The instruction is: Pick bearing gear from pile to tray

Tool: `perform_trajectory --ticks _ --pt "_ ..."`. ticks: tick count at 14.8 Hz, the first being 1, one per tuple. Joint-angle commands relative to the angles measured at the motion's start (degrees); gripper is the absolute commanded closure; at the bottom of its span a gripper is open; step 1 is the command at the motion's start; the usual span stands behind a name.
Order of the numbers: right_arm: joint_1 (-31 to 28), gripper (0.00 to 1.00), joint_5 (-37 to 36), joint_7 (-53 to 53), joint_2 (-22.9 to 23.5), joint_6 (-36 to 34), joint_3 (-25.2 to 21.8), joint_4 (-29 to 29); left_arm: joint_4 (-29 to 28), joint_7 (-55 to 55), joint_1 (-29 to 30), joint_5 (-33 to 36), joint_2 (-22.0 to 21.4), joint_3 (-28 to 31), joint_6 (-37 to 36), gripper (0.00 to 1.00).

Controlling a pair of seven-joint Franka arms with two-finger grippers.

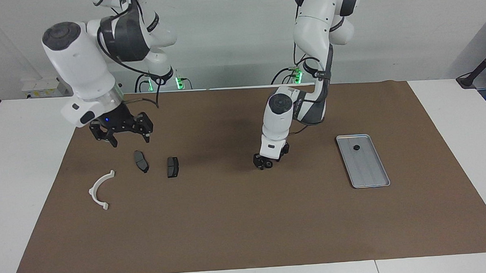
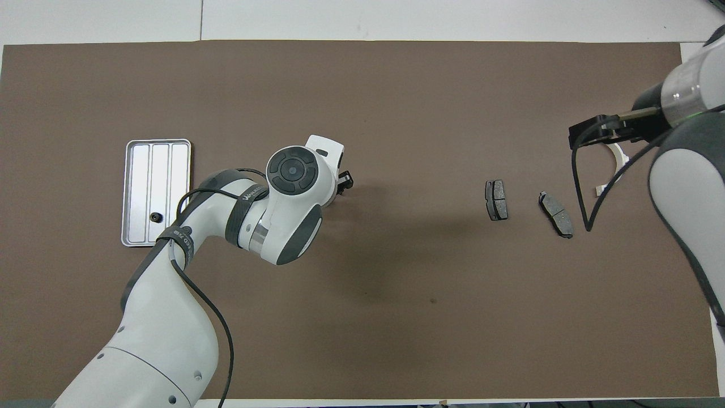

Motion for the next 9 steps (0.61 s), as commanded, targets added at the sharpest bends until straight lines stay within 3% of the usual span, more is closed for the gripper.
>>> perform_trajectory --ticks 1,3,5,9 --pt "-0.42 0.00 -0.36 -1.85 -5.61 -3.07 -0.18 -2.47 4.80 -0.92 -0.41 0.19 2.17 0.57 -5.13 1.00" --pt "-0.33 0.00 -0.53 -1.85 -7.46 -6.23 -0.54 -1.76 6.48 -0.74 0.46 0.27 2.09 0.66 -7.85 1.00" --pt "-0.33 0.00 -1.58 -1.85 -7.65 -10.63 -0.54 -0.18 6.31 0.22 3.26 1.58 -0.97 1.18 -12.59 1.00" --pt "-1.12 0.00 -1.50 -1.85 -7.65 -11.35 -0.45 -0.53 2.98 21.87 15.11 1.94 -7.93 1.01 -18.85 1.00"
